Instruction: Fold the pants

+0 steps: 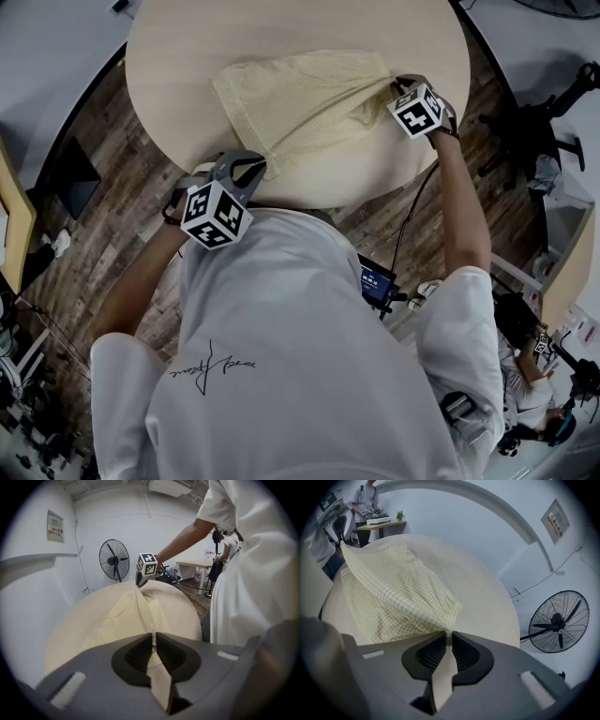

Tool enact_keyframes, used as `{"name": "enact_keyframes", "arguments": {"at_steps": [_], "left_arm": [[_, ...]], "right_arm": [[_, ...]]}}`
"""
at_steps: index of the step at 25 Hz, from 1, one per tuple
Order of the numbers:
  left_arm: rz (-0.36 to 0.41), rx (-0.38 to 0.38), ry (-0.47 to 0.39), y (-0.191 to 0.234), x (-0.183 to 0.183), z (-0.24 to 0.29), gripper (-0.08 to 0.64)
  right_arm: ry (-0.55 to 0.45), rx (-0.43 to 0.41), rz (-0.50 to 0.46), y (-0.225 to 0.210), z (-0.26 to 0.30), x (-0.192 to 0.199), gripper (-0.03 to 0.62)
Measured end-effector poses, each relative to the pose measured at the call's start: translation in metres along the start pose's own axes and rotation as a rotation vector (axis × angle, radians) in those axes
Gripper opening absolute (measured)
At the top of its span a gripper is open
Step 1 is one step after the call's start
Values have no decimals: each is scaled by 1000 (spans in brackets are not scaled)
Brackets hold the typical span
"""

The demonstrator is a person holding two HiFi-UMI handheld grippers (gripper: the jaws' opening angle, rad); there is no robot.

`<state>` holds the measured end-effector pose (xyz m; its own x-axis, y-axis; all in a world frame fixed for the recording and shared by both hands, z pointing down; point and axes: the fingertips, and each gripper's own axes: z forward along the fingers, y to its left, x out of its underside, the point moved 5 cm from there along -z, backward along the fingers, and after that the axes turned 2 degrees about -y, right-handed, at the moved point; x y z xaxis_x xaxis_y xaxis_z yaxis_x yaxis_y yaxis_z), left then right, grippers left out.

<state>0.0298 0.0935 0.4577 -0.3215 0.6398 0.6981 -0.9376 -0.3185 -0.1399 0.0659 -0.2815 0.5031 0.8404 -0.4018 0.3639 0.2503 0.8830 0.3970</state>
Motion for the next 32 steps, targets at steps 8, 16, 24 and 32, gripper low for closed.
{"name": "enact_keyframes", "arguments": {"at_steps": [8, 16, 24, 32], "left_arm": [[-35, 107, 29, -17, 16, 24, 83], [-45, 201, 39, -28, 28, 44, 83], [-68, 286, 51, -33, 43, 50, 83], [-95, 368, 36, -43, 47, 43, 84]], "right_arm": [[40, -11, -9, 4, 3, 10, 34], [60, -11, 5, 11, 0, 23, 35], [190, -16, -5, 18, 2, 52, 49], [201, 40, 149, 12, -15, 69, 40]]}}
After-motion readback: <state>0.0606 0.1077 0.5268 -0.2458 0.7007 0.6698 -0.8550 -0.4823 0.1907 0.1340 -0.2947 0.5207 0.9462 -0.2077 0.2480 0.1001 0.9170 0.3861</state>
